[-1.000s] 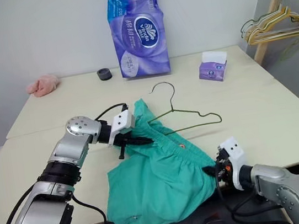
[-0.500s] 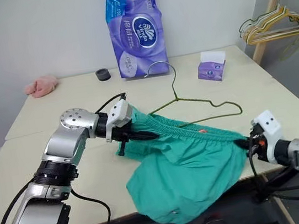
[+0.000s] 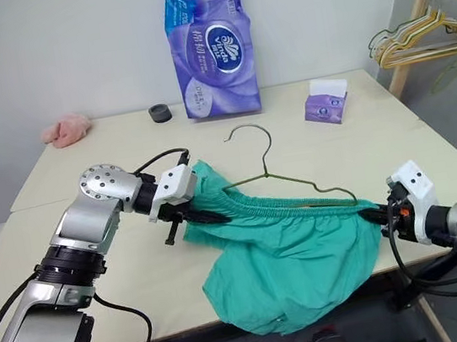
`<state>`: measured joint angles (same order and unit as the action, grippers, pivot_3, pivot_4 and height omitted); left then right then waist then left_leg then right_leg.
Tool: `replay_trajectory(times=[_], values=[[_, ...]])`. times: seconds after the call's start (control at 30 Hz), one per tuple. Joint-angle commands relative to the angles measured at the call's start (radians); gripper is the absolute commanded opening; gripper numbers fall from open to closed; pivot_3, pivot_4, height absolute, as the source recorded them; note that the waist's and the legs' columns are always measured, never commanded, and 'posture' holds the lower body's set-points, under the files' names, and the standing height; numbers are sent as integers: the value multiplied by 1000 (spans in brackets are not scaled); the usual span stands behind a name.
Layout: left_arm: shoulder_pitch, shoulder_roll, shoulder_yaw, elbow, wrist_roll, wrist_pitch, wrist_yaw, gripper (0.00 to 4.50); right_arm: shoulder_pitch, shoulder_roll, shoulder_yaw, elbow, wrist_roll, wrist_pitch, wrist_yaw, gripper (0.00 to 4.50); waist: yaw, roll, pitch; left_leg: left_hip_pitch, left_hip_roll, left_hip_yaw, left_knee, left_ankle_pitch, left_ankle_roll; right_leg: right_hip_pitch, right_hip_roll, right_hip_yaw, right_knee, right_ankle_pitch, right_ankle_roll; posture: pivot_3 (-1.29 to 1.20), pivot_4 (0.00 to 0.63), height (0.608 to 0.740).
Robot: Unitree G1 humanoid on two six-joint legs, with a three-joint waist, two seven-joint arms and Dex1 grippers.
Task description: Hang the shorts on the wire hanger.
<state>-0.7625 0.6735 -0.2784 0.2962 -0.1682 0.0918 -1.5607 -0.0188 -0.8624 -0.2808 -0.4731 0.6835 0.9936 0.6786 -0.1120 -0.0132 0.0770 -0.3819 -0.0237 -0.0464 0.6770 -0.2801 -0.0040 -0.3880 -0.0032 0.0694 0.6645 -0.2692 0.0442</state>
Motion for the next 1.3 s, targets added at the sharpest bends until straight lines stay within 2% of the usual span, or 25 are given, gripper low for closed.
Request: replay_trajectory(times=[0.03, 0.27, 0.43, 0.5, 0.57, 0.77, 1.03, 1.13, 1.3], values=[[-13, 40, 10, 19, 25, -32, -13, 26, -7, -26, -53, -13, -2, 18, -22, 0, 0, 0, 0, 0, 0, 0, 0, 0, 0, 0, 0, 0, 0, 0, 0, -185, 57, 740], [-25, 34, -8, 81, 93, -118, 18, 26, -7, -61, -79, -51, 23, 35, 7, 0, -1, 0, 0, 0, 0, 0, 0, 0, 0, 0, 0, 0, 0, 0, 0, -190, 59, 740], [-23, 14, -18, 91, 106, -138, 43, 26, -69, -123, -50, -123, 59, 47, 25, 0, -2, 0, 0, 0, 0, 0, 0, 0, 0, 0, -1, 0, 0, 0, 0, -196, 60, 740], [-22, -5, -23, 89, 114, -142, 66, 26, -118, -152, -10, -147, 59, 48, 33, 0, -2, 0, 0, 0, 0, 0, 0, 0, 0, 0, -1, 0, 0, 0, 0, -199, 60, 740], [-16, -53, -25, 76, 115, -129, 116, 26, -208, -189, 85, -180, 33, 32, 55, 0, -3, 1, 0, 0, 0, 0, 0, 0, 0, 0, -1, 0, -1, 0, 0, -208, 58, 740], [7, -129, -36, 43, 127, -111, 184, 26, -381, -196, 303, -173, -55, -1, 78, 0, -4, 0, 1, -1, 0, 0, 0, 0, 0, -1, -4, -1, -1, 0, 0, -207, 54, 740], [81, -145, -49, -28, 128, -90, 205, 22, -470, -194, 421, -99, -208, -86, 105, 0, -5, 0, 1, -1, 0, 0, 0, 0, 0, -1, -5, 0, -1, 0, -1, -204, 58, 740], [99, -144, -52, -45, 130, -84, 214, 20, -470, -217, 437, -96, -256, -131, 138, 806, -3, 0, 1, -1, 0, 0, 0, 0, 0, -1, -6, -1, -1, 0, -1, -204, 58, 740], [123, -139, -60, -68, 132, -79, 221, 20, -432, -287, 400, -136, -257, -155, 216, 2583, -3, 1, 1, -1, 0, 0, 0, 0, 0, -1, -6, -1, -1, 0, -1, -202, 59, 740]])
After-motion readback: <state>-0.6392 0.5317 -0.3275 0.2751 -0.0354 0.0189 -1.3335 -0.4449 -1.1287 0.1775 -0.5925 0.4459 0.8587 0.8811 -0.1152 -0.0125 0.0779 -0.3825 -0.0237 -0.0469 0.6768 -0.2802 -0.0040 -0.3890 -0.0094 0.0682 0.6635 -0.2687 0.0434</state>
